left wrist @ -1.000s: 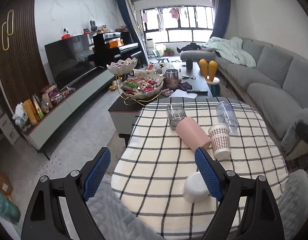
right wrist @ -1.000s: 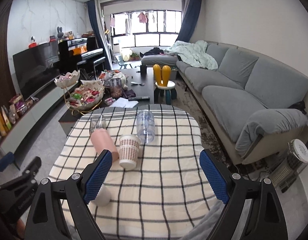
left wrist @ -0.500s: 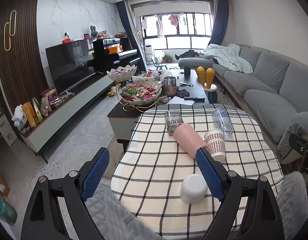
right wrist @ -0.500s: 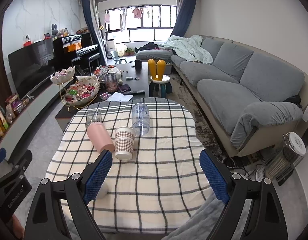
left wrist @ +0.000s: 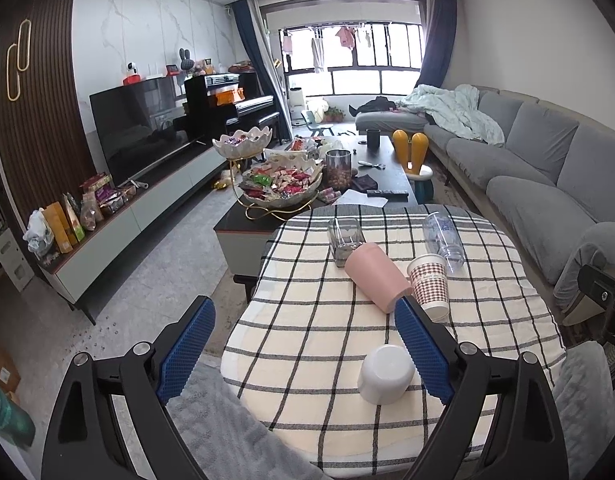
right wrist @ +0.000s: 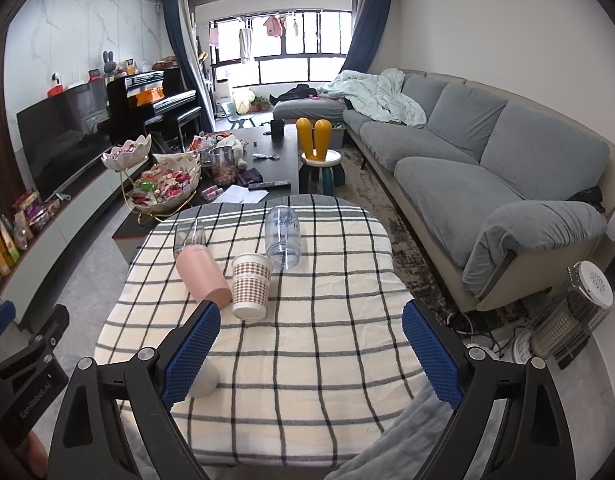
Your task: Flip cup upside down
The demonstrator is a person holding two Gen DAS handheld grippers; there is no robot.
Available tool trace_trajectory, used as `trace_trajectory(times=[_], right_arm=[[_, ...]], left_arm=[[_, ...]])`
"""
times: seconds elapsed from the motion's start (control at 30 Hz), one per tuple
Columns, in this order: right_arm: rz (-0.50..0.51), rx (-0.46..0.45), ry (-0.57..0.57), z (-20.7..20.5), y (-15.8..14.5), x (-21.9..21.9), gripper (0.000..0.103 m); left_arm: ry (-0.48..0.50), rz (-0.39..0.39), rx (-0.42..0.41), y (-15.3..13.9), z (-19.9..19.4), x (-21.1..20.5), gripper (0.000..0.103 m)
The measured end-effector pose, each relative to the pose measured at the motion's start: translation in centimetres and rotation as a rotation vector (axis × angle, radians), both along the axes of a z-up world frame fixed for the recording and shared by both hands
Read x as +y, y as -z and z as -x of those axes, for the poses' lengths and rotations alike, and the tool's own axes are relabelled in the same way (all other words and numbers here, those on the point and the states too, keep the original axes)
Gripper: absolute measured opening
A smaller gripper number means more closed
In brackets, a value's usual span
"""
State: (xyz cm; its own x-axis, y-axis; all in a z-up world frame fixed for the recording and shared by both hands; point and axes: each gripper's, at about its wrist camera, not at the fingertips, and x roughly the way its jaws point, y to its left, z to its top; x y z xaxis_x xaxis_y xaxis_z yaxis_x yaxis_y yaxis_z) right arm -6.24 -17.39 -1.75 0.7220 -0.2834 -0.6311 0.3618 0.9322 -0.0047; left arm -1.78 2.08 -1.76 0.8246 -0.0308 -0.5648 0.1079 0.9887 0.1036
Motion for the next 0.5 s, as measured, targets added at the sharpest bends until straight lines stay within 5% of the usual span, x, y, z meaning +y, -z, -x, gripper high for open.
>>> trace_trajectory(times=[0.5], right_arm=[[-0.003, -0.001, 0.0, 0.07, 0.02, -0.15, 0.093]], left_arm=[[0.0, 0.0, 0.008, 0.21, 0.07, 0.07, 0.095]])
